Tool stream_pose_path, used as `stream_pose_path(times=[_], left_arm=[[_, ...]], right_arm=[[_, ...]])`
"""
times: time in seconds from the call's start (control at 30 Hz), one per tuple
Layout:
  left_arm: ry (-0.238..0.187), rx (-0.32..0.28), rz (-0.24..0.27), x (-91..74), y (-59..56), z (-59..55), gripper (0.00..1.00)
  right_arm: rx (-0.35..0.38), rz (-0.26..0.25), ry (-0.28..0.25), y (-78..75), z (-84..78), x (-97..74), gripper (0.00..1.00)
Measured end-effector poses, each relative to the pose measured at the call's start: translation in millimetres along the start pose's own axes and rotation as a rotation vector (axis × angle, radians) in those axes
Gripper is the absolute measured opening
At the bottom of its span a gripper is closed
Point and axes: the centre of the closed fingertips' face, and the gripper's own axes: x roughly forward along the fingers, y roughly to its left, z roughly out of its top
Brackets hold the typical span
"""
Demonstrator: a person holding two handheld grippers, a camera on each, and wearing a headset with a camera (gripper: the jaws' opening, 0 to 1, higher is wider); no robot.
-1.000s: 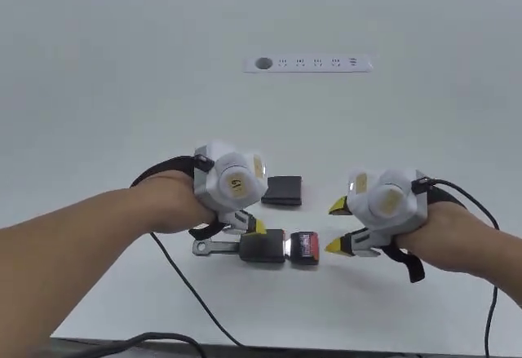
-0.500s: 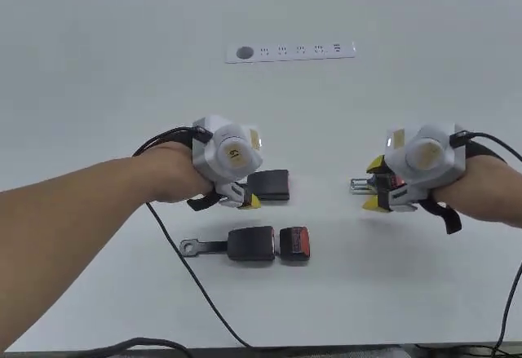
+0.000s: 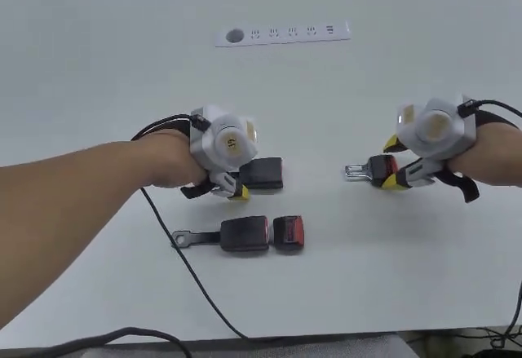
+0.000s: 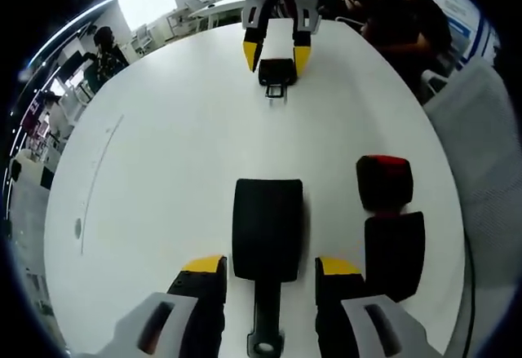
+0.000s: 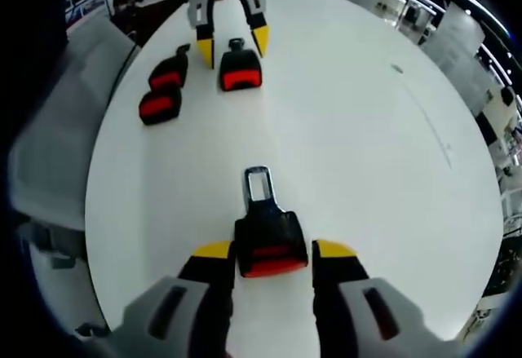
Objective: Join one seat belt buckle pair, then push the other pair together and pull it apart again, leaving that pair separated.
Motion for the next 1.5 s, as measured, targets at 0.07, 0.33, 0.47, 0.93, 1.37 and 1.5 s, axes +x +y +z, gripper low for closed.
stream_pose_path(times=[0.07,0.33,0.47,0.93,1.37,1.5], left_arm=[[-0.015,-0.016,-0.010,1.6,-0.4,1.6,0.42],[-0.006,0.015,-0.020,0.8,-3.1,4.3,0.32],[0.006,0.006,-0.015,-0.9,-6.8,6.4,0.32],[0.007,-0.001,-0.021,-2.0,-6.9,5.9,0.31],[0.005,-0.001,-0.020,-1.2,-4.2,4.0,0.31],[0.008,-0.003,-0.017,0.0,-2.7,3.1,0.31]], right_arm=[[-0.011,0.005,0.005,0.0,0.8,0.6,0.35],[-0.017,0.044,0.003,-0.5,1.4,0.1,0.32],[-0.026,0.053,0.007,-0.4,0.8,0.5,0.32],[-0.026,0.057,0.004,-0.7,-0.4,0.3,0.34],[-0.043,0.059,0.032,-0.6,-1.9,1.0,0.34],[-0.045,0.057,0.034,-0.8,-1.9,1.2,0.34]])
